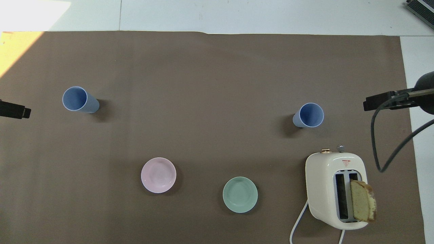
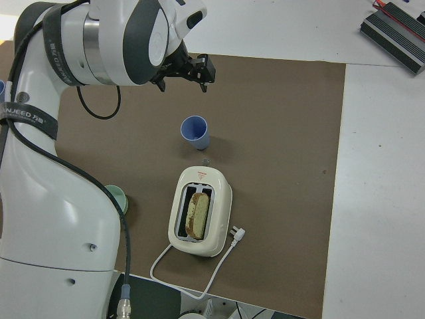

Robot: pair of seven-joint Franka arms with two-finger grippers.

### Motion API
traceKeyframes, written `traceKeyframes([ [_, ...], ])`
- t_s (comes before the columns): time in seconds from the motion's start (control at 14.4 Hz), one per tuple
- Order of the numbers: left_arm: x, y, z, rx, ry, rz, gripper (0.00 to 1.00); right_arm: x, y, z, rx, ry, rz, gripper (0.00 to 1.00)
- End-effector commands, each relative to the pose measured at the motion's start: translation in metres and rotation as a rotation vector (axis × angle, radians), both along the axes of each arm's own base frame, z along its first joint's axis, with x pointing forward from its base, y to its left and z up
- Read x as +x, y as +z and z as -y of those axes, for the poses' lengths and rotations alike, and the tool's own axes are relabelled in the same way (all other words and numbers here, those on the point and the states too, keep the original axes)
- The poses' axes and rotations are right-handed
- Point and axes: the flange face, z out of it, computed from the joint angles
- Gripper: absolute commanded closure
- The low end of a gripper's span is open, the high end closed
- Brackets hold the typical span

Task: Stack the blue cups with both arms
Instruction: 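Reach the left gripper to the blue cup and grasp its rim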

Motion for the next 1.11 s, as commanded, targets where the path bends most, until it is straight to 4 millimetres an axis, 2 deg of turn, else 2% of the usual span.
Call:
traceKeyframes([
  [0.0,0.027,-0.037,-0.012,0.002,0.003,0.031,0.00,-0.002,-0.001,0.004,0.014,0.010,0.002,0.00],
  [0.14,0.043,-0.061,-0.017,0.008,0.009,0.051,0.00,-0.002,-0.001,0.003,0.014,0.012,0.002,0.00],
  [0.21,0.048,-0.073,-0.026,0.013,0.007,0.047,0.00,-0.002,-0.001,0.003,0.014,0.012,0.002,0.00],
  [0.48,0.068,-0.116,-0.028,0.022,-0.009,0.054,0.00,-0.002,-0.001,0.003,0.014,0.012,0.002,0.00],
  [0.76,0.060,-0.160,-0.029,0.020,-0.004,0.016,0.00,-0.002,-0.001,0.004,0.014,0.010,0.002,0.00],
  [0.9,0.051,-0.177,-0.028,0.015,0.000,-0.007,0.07,-0.002,-0.002,0.003,0.014,0.012,0.001,0.00],
  [1.04,0.051,-0.191,-0.025,0.012,0.004,-0.007,0.10,-0.002,-0.001,0.004,0.014,0.010,0.002,0.00],
])
